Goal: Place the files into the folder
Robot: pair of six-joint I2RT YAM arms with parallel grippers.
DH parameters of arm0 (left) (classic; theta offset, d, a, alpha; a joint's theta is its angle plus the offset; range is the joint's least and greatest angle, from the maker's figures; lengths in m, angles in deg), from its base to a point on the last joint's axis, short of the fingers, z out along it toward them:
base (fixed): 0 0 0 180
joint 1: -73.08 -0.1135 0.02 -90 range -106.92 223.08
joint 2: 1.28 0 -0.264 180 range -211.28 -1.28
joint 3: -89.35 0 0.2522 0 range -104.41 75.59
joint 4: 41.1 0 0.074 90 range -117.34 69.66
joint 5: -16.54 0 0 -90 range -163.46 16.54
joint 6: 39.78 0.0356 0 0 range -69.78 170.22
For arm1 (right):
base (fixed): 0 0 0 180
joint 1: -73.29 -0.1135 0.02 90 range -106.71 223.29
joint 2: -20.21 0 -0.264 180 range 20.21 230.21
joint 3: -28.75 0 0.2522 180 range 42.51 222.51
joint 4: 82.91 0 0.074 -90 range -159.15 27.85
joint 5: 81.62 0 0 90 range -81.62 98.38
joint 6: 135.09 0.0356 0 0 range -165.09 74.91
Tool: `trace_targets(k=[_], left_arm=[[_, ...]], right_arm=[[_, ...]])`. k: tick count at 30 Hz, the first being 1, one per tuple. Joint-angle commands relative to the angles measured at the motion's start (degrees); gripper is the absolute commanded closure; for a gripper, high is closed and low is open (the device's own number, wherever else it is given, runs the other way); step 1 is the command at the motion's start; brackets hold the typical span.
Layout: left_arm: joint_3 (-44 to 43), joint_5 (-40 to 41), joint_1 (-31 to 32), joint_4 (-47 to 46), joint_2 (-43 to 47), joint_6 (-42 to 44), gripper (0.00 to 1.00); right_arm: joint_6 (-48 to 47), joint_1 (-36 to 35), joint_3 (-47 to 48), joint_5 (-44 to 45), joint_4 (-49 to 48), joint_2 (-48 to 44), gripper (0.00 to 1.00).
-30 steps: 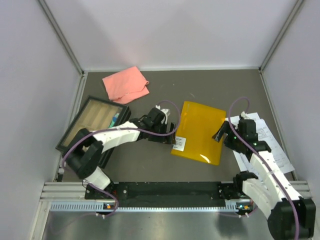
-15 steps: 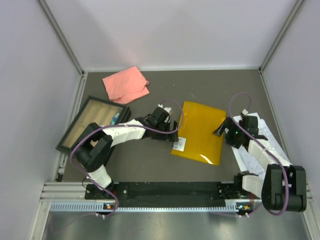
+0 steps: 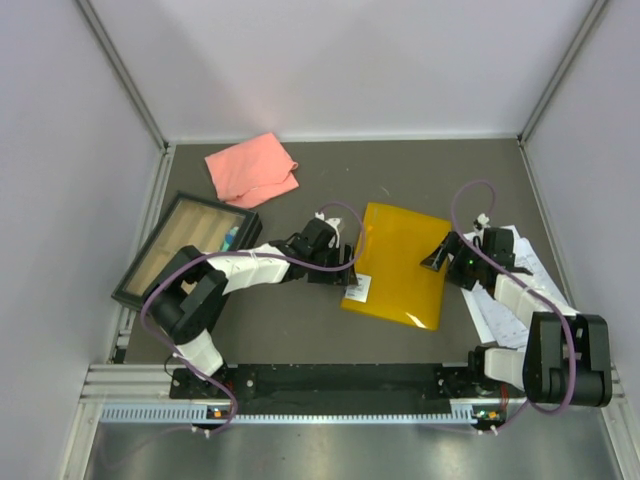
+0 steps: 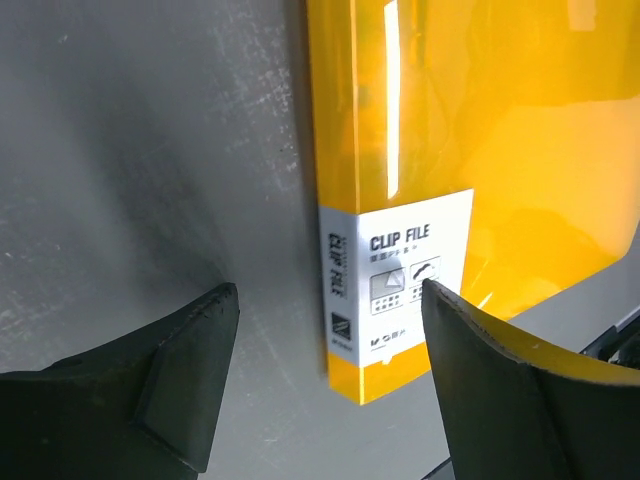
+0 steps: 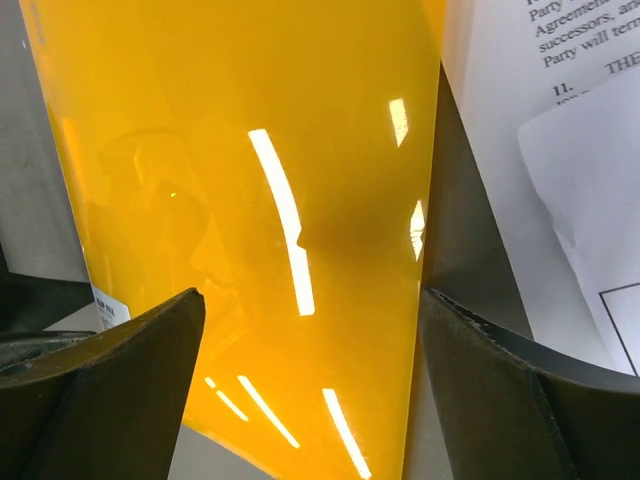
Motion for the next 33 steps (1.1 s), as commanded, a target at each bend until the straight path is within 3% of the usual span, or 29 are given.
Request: trace_targets(k=[1, 12, 19, 25, 28, 31, 33], left_arm=[[1.82, -0.37, 0.09, -1.27, 0.35, -0.73, 0.22], [2.43, -0.72, 0.35, -1.71, -0.26, -1.16, 0.23], [1.12, -2.13, 1.93, -2.24, -0.52, -1.87, 0.23], [0.15, -2.39, 5.44, -3.20, -0.53, -3.80, 0.23], [0.67, -2.04, 6.85, -4.26, 0.35, -5.29, 0.23], [1.55, -1.17, 7.65, -4.44, 3.68, -6.08, 0.20], [2.51, -0.12, 7.65, -3.82, 6.05, -6.09, 0.15]], right_arm=[[-1.18, 0.38, 1.73, -5.07, -2.88, 0.91, 0.16], [-2.06, 0.38, 3.14, -4.46, 4.85, -8.14, 0.20], [1.72, 0.12, 2.79, -12.01, 2.75, -10.61, 0.24], [7.16, -2.07, 3.40, -12.81, 0.90, -14.03, 0.33], [7.61, -2.52, 4.80, -12.73, 1.60, -14.39, 0.48], [2.98, -4.44, 9.19, -9.14, 8.43, -14.48, 0.80], [-0.54, -8.29, 14.79, -3.80, 17.39, -13.69, 0.93]])
